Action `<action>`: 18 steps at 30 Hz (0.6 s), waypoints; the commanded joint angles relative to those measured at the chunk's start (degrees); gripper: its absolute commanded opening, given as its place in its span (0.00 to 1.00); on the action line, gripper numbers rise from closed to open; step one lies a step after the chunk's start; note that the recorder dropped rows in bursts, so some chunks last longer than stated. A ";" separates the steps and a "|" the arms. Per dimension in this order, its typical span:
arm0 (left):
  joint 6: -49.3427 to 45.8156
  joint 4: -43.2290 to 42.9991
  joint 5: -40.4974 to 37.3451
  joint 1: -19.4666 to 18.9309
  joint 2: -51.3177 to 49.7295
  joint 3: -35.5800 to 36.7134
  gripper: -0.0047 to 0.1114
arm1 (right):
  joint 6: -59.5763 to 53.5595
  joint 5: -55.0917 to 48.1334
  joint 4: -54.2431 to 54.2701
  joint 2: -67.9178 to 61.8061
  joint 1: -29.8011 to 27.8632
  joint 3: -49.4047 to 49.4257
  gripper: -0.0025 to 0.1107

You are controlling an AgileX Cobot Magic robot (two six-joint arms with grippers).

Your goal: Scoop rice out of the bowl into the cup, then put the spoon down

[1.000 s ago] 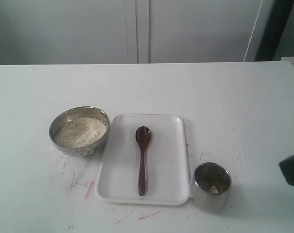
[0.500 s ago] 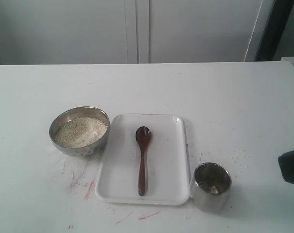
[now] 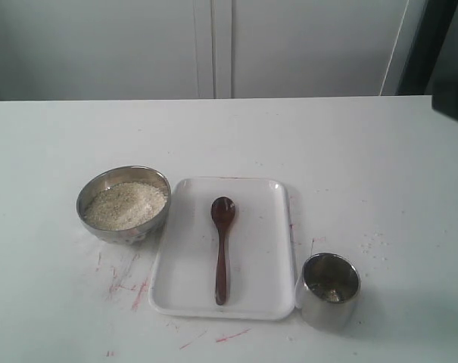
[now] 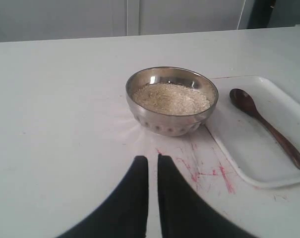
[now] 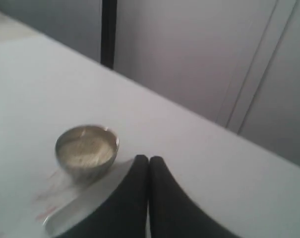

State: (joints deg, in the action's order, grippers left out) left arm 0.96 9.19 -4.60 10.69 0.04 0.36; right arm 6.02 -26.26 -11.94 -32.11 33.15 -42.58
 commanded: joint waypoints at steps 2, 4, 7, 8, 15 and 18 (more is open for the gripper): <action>0.10 0.59 0.22 0.06 -0.04 -0.36 0.16 | 0.25 17.79 -0.37 4.48 -10.66 9.60 0.02; 0.10 0.59 0.22 0.06 -0.04 -0.36 0.16 | 0.65 18.80 0.40 6.58 -13.41 12.46 0.02; 0.10 0.59 0.22 0.06 -0.04 -0.36 0.16 | 0.65 21.25 2.10 9.89 -17.43 16.66 0.02; 0.10 0.59 0.22 0.06 -0.04 -0.36 0.16 | 0.65 22.66 2.10 11.11 -18.61 18.19 0.02; 0.10 0.59 0.22 0.06 -0.04 -0.36 0.16 | 1.92 27.56 2.25 18.45 -25.44 27.21 0.02; 0.10 0.59 0.22 0.06 -0.04 -0.36 0.16 | 3.67 27.56 2.25 20.71 -28.48 30.63 0.02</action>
State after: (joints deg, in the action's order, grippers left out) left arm 0.96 9.19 -4.60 10.69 0.04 0.36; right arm 8.00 0.00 -9.77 -13.16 7.09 -14.46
